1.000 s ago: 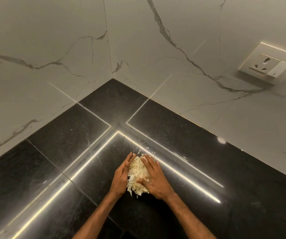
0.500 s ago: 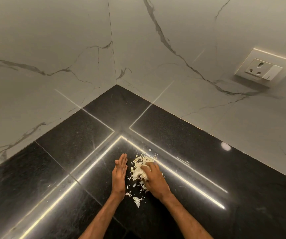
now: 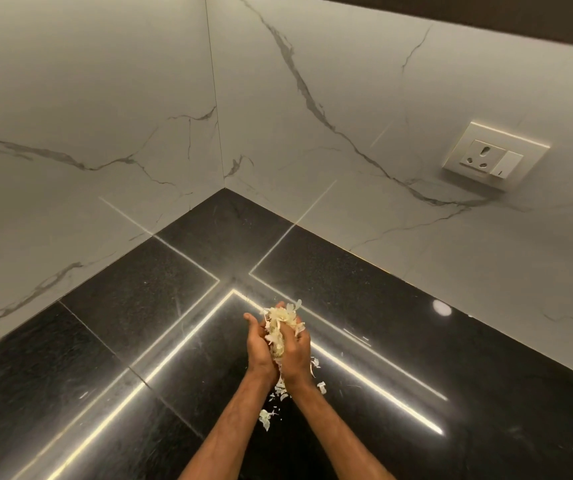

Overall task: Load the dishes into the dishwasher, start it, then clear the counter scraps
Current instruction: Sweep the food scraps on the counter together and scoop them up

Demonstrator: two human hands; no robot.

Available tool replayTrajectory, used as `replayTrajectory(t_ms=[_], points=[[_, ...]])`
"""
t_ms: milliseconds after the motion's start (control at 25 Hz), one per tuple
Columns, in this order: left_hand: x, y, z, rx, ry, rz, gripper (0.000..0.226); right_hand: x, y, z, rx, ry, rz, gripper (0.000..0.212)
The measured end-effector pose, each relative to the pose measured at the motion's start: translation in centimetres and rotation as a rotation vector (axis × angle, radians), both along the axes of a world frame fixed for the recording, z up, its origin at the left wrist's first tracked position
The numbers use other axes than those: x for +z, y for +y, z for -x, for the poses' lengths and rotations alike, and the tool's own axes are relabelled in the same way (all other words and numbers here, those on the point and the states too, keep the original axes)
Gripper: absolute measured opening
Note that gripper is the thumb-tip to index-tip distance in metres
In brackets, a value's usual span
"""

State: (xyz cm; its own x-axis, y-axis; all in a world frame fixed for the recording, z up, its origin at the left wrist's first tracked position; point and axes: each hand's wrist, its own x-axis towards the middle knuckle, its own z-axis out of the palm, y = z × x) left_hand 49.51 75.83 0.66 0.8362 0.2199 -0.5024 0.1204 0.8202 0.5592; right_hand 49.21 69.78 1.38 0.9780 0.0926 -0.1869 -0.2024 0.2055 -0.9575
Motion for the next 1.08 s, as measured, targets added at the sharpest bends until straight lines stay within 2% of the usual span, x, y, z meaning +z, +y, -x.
replayTrajectory(t_ms=[360,480,640,800,880,960,1080], points=[[0.8,-0.5,1.4,-0.029,-0.015,0.106,0.047,-0.4,0.3,0.9,-0.015,-0.12,0.194,0.034],[0.9,-0.4,1.9,-0.003,0.069,0.08,0.043,-0.7,0.5,1.1,0.042,-0.177,0.245,0.036],[0.5,-0.3,1.4,0.099,0.191,-0.023,0.031,-1.1,0.4,1.2,0.065,-0.2,0.16,0.037],[1.0,0.9,0.2,0.07,0.254,0.099,0.034,-1.5,-1.2,1.4,-0.014,-0.246,0.194,0.026],[0.1,2.1,-0.4,0.043,0.262,0.149,0.031,-2.3,-3.0,1.5,-0.052,-0.284,0.321,0.024],[-0.7,3.4,-0.2,0.048,0.202,0.217,0.047,-3.9,-5.4,1.8,-0.046,-0.309,0.535,0.024],[-1.4,5.5,0.4,0.071,0.181,0.225,0.084,-6.8,-7.5,3.0,0.125,-0.249,0.985,0.064]])
